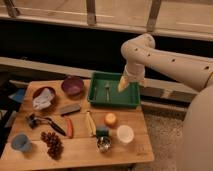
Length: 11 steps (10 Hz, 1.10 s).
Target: Place grapes in tray
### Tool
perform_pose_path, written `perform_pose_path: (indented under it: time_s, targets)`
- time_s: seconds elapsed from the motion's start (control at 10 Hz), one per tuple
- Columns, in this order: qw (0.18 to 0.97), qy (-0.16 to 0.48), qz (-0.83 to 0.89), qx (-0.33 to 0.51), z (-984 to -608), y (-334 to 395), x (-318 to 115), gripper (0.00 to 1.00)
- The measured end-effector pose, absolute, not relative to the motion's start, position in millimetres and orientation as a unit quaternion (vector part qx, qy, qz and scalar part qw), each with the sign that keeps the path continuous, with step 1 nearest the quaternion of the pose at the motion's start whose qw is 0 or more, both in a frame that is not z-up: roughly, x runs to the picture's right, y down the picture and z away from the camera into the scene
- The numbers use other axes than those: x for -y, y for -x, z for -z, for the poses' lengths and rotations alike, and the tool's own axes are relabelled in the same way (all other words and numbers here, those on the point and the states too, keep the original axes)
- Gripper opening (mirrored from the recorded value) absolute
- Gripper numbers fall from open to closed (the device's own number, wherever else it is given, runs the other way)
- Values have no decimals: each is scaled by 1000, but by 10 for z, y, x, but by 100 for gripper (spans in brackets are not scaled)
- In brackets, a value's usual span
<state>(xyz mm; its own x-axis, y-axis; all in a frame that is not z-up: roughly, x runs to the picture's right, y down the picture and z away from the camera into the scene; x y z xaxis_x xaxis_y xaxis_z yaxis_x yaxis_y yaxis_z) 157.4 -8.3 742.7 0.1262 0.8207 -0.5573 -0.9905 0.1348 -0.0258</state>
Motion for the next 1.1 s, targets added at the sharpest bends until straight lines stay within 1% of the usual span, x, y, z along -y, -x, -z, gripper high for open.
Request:
perform_pose_path:
  time_s: [0.5, 0.7, 0.9, 1.1]
  targets:
    - [724, 201, -626, -211, -7426, -1572, 84, 80]
    - [738, 207, -610, -202, -7364, -1489, 78, 80]
    - [762, 220, -581, -183, -7325, -1139, 68, 80]
    - [789, 237, -543, -163, -7308, -571, 39, 80]
